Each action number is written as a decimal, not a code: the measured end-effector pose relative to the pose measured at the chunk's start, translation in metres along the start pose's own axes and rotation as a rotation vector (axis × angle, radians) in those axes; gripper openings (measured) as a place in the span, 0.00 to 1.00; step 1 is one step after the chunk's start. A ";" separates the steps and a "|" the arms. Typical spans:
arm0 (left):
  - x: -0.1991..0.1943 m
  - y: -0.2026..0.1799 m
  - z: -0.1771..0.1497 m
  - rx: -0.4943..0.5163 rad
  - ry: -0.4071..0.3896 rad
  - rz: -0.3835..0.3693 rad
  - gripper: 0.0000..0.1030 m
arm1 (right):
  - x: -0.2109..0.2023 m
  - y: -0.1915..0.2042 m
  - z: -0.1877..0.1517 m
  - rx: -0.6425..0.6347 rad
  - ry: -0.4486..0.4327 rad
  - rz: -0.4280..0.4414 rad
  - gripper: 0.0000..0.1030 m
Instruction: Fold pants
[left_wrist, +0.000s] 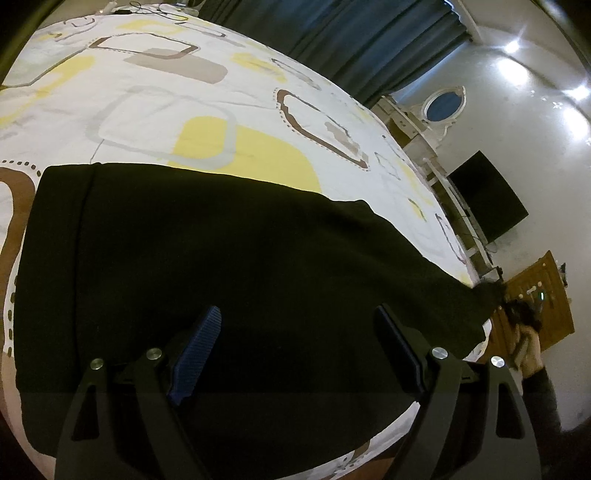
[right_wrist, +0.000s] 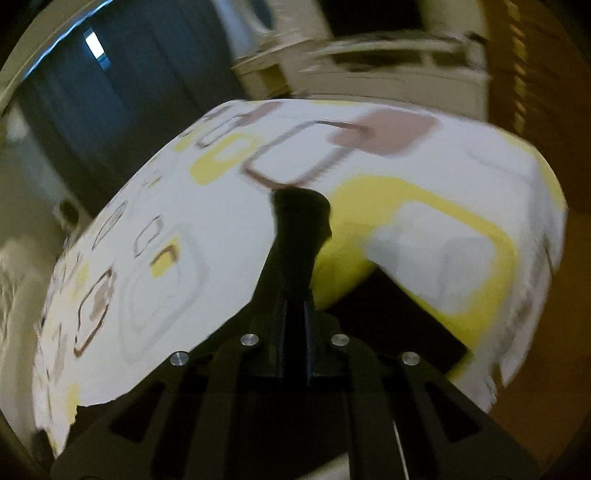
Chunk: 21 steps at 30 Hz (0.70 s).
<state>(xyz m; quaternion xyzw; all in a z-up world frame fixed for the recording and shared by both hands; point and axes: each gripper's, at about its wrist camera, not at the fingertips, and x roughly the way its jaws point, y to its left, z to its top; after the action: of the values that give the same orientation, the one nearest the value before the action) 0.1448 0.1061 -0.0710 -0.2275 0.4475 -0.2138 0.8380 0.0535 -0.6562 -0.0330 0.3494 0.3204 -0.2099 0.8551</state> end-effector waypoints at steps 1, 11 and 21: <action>0.000 0.000 0.000 -0.001 0.000 0.004 0.81 | 0.000 -0.015 -0.006 0.045 0.009 0.017 0.07; 0.003 -0.006 0.001 -0.019 0.008 0.051 0.81 | 0.008 -0.081 -0.037 0.264 0.010 0.097 0.07; 0.003 -0.008 -0.002 -0.018 0.008 0.060 0.81 | 0.007 -0.118 -0.070 0.505 -0.024 0.187 0.10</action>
<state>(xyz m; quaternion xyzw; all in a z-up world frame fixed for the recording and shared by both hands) 0.1434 0.0978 -0.0691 -0.2207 0.4593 -0.1853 0.8403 -0.0385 -0.6850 -0.1315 0.5771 0.2143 -0.2075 0.7602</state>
